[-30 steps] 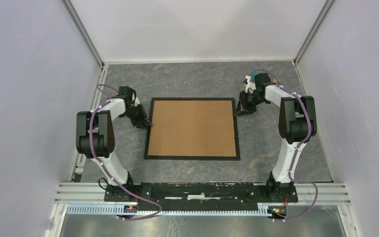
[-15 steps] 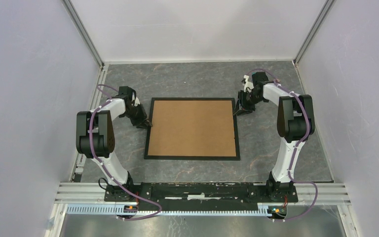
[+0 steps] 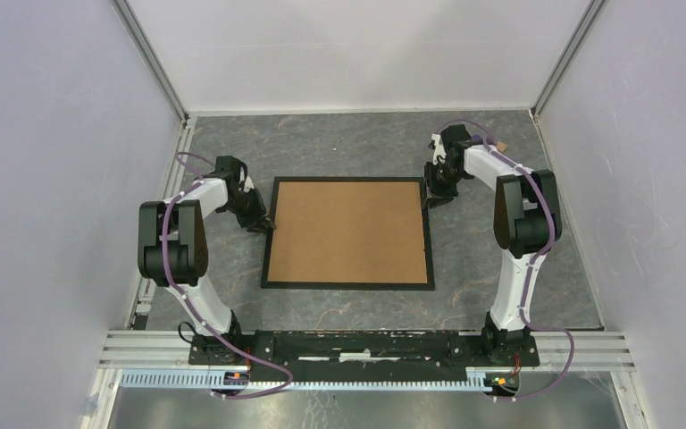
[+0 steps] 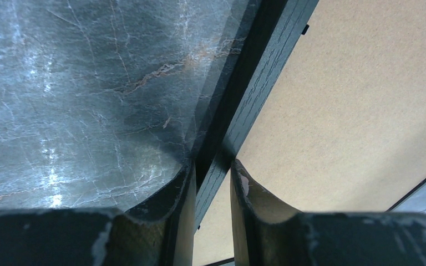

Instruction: Put the photo into the frame

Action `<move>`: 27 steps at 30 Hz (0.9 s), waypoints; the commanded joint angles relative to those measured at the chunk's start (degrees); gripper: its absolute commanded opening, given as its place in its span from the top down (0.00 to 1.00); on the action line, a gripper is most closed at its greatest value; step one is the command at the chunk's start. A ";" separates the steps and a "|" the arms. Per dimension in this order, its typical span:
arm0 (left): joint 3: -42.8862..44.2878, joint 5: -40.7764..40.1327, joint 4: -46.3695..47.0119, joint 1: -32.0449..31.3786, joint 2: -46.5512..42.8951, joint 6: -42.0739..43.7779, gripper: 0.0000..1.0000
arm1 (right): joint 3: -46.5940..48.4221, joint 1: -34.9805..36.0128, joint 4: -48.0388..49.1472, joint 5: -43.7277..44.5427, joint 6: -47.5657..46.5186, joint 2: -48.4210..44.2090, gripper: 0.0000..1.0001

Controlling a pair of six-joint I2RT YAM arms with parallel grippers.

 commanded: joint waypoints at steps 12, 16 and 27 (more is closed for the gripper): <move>-1.53 0.47 1.73 -3.71 2.09 0.49 0.73 | 11.66 10.32 -5.44 22.20 -2.16 17.99 0.52; -1.36 -0.08 1.46 -4.03 1.93 0.57 0.73 | 13.54 10.67 -6.78 21.03 -3.57 19.08 0.47; 0.14 -1.91 0.99 -4.60 -1.23 0.75 0.72 | 8.05 7.96 2.39 -2.57 -7.54 9.42 0.35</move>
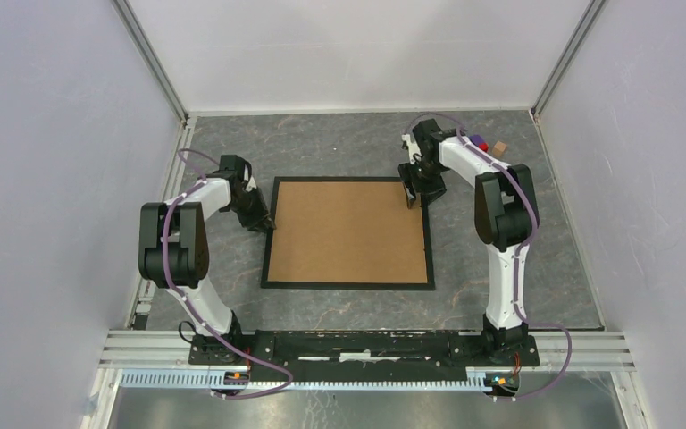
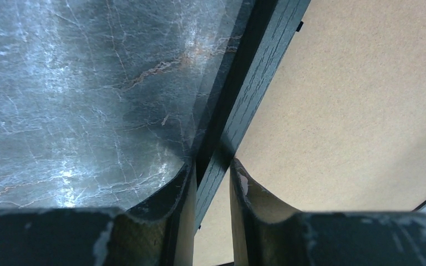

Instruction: Put the photo into the frame

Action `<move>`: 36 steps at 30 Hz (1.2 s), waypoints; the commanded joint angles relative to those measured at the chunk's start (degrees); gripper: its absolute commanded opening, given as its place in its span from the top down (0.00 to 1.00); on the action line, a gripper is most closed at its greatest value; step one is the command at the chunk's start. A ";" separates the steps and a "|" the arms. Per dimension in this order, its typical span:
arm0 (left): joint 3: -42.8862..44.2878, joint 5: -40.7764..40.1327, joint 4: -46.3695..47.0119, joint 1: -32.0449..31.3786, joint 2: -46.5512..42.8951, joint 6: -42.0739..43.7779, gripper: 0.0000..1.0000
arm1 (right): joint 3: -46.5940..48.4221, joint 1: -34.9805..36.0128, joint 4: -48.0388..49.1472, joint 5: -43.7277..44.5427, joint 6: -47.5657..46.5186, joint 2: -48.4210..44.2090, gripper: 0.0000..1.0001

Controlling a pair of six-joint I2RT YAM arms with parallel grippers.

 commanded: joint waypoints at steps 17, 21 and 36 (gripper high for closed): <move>-16.26 -5.23 -7.87 -27.90 -38.26 -42.38 0.13 | -45.15 -5.15 36.96 -13.58 4.84 -29.70 0.42; -21.29 -11.35 -5.03 -38.64 -41.19 -56.94 0.13 | -52.91 -4.70 41.86 -13.43 6.09 -32.98 0.57; -30.67 -26.44 8.29 -36.05 -29.32 -63.05 0.33 | -88.69 10.31 62.46 -15.72 27.91 -59.72 0.80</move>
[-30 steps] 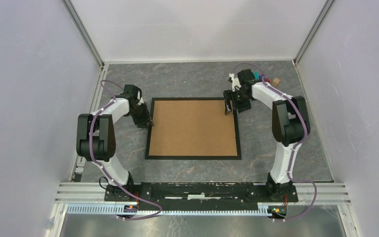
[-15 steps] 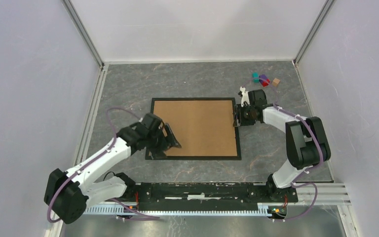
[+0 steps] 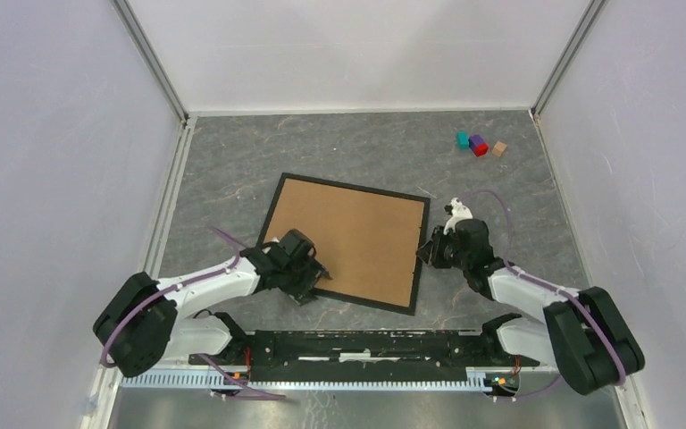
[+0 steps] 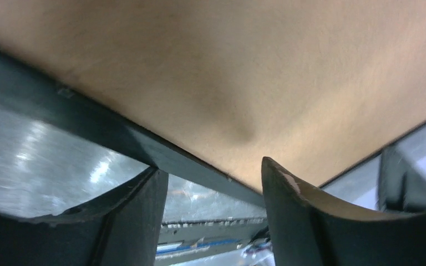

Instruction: Put the photo into the frame

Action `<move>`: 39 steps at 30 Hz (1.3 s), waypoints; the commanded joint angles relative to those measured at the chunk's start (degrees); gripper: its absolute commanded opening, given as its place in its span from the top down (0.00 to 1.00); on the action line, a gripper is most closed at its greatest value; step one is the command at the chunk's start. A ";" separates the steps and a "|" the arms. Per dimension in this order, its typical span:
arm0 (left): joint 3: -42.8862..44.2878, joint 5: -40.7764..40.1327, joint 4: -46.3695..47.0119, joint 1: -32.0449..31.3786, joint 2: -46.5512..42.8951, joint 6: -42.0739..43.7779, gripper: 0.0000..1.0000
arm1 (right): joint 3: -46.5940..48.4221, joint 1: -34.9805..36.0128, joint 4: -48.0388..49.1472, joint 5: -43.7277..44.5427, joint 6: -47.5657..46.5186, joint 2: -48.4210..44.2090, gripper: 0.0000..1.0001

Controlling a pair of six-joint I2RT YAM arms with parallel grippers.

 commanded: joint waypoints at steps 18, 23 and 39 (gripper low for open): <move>18.30 9.16 -5.77 35.97 20.77 53.00 0.22 | 44.28 -1.36 -21.90 -8.24 -18.43 28.50 0.06; 21.17 12.46 -4.42 37.13 23.45 55.02 0.24 | 44.44 -1.25 -19.91 -13.30 -17.54 34.47 0.18; 40.91 19.06 -14.91 37.59 37.65 71.19 0.22 | 25.95 -4.95 -26.37 -17.35 -15.90 15.22 0.26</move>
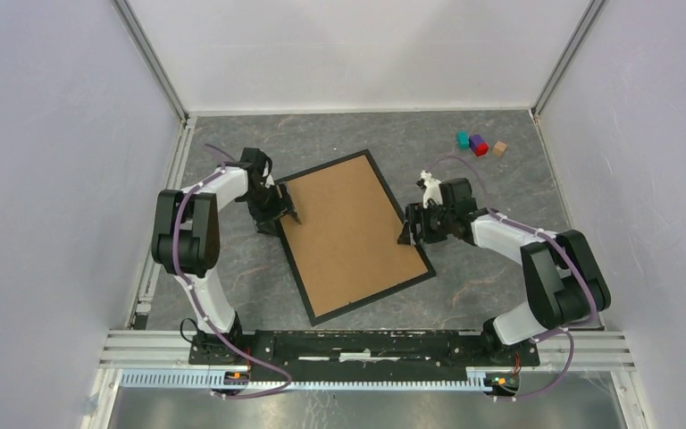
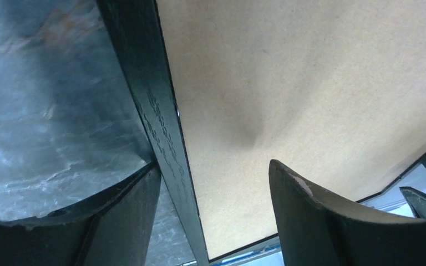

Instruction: Put the photo into the frame

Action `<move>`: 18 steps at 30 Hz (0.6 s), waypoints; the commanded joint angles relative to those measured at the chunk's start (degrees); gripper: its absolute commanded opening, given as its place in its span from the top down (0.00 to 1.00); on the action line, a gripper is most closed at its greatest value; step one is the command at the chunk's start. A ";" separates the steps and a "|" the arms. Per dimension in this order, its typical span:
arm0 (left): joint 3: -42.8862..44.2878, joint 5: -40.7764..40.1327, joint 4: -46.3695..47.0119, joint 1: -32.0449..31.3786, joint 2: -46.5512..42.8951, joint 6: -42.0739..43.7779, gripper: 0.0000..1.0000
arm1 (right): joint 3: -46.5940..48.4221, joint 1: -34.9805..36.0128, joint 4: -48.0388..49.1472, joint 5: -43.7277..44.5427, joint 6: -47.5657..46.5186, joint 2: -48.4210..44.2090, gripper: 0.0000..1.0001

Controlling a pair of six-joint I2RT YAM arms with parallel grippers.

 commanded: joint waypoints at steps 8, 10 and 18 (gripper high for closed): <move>-12.09 0.75 3.00 -1.02 -14.74 6.31 0.39 | 5.87 -9.86 -26.49 -6.74 -9.90 -4.09 0.43; -16.76 2.41 5.07 -2.61 -18.31 3.05 0.44 | 6.48 -9.83 -28.42 -4.82 -11.55 -3.44 0.48; -22.93 1.13 11.46 -5.56 -17.80 -2.40 0.63 | 7.59 -9.30 -24.93 -5.34 -11.37 1.36 0.69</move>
